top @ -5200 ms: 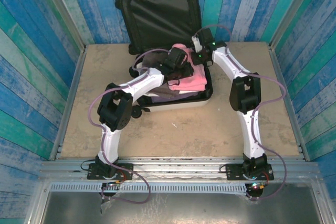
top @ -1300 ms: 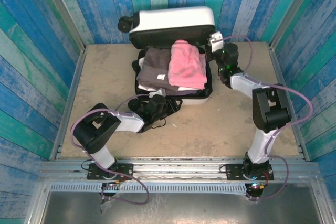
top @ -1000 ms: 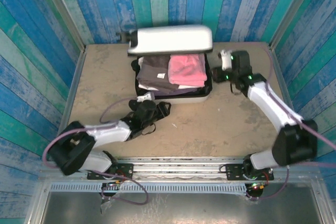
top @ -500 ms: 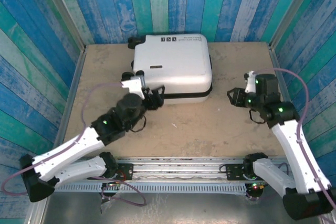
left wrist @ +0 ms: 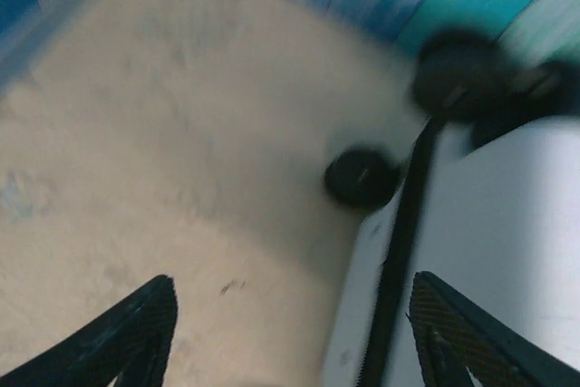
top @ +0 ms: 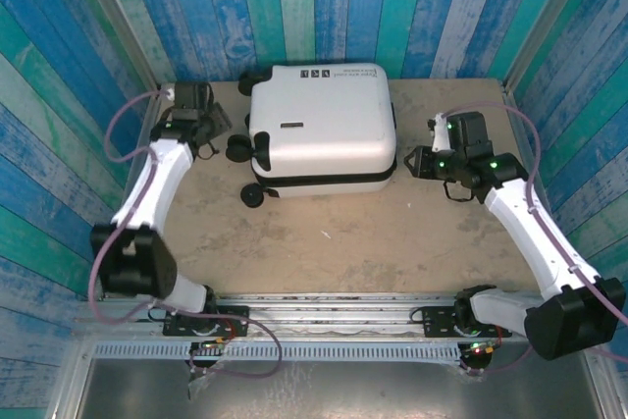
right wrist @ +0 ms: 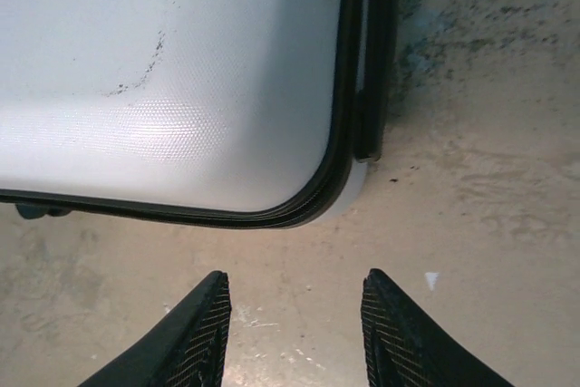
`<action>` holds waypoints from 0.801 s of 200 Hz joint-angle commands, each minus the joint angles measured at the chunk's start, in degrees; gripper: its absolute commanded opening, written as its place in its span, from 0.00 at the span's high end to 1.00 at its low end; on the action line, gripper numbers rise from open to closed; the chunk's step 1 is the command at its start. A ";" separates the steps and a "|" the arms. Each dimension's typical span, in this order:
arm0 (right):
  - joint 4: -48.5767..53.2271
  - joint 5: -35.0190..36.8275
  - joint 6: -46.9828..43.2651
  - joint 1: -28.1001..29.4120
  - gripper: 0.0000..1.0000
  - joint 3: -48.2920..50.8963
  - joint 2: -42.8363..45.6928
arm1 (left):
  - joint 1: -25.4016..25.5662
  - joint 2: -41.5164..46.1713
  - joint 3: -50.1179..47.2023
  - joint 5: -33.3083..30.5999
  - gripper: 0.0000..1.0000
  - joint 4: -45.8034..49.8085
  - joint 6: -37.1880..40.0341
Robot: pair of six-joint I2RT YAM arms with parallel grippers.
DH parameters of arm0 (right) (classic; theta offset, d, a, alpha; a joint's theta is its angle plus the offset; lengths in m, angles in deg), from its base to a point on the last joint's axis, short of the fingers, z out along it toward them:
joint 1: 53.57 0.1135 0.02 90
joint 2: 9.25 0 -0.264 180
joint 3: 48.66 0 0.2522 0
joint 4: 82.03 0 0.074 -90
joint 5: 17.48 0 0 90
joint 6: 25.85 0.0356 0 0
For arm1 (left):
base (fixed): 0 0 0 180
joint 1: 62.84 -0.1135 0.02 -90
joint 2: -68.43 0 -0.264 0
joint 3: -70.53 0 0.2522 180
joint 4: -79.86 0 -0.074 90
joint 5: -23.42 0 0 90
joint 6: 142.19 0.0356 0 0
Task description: Pack the luggage
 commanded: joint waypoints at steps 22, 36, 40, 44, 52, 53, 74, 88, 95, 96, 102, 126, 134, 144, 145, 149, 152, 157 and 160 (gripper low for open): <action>0.67 2.91 -1.95 -3.42 0.56 1.10 4.09 | -1.66 -12.89 3.53 20.26 0.51 4.77 3.16; 1.17 2.94 -3.09 -4.90 0.56 1.42 3.92 | -1.68 -13.63 2.05 23.90 0.54 3.01 2.90; 1.37 2.90 -3.45 -5.30 0.55 1.35 3.84 | -1.67 -13.54 1.45 24.81 0.55 2.40 2.89; 1.43 2.71 -3.80 -5.90 0.55 1.29 3.65 | -1.52 -13.48 0.78 25.70 0.55 1.94 2.89; 1.61 2.02 -4.46 -7.03 0.55 1.08 3.16 | -0.95 -12.99 -0.63 26.64 0.55 1.22 3.40; 1.61 1.89 -4.52 -7.21 0.55 1.03 3.12 | -0.82 -12.91 -0.80 26.70 0.55 1.13 3.50; 1.61 -1.80 -5.76 -9.67 0.55 -0.20 0.86 | 2.28 -10.26 -5.97 28.68 0.55 -1.59 4.91; 1.61 -3.51 -6.23 -10.25 0.55 -1.21 -0.80 | 5.59 -7.89 -10.25 31.71 0.55 -4.94 5.24; 1.61 -4.21 -6.34 -10.36 0.55 -1.68 -1.55 | 7.52 -6.56 -12.76 32.98 0.55 -7.10 4.96; 1.61 -4.31 -6.34 -10.36 0.55 -1.76 -1.65 | 7.80 -6.39 -13.06 33.17 0.55 -7.25 4.94; 1.61 -4.92 -6.28 -10.45 0.55 -2.07 -2.19 | 9.42 -5.15 -15.05 34.04 0.54 -9.34 4.55; 1.90 -6.44 -5.26 -10.63 0.54 -2.06 -3.97 | 15.85 -1.79 -21.27 35.01 0.52 -14.52 2.46; 1.99 -6.46 -4.99 -10.67 0.54 -1.73 -4.44 | 17.94 -0.52 -23.38 34.91 0.52 -16.33 1.17; 1.90 -6.14 -4.73 -10.87 0.53 -0.95 -4.90 | 20.80 1.38 -26.24 35.14 0.52 -19.78 -0.99; 1.89 -6.06 -4.70 -10.88 0.53 -0.87 -4.95 | 21.12 1.49 -26.53 35.13 0.52 -19.96 -1.25; 1.76 -5.69 -4.61 -11.04 0.53 -0.52 -5.23 | 22.42 2.29 -27.62 34.80 0.52 -21.65 -2.34; 1.64 -5.45 -4.59 -11.14 0.53 -0.25 -5.40 | 23.44 2.90 -28.43 34.55 0.52 -22.81 -3.21; 1.49 -5.14 -4.61 -11.39 0.53 0.09 -5.76 | 25.04 3.92 -29.61 33.61 0.52 -24.89 -4.85; 1.44 -5.04 -4.66 -11.58 0.53 0.29 -5.98 | 26.40 4.53 -30.34 33.09 0.51 -26.20 -5.77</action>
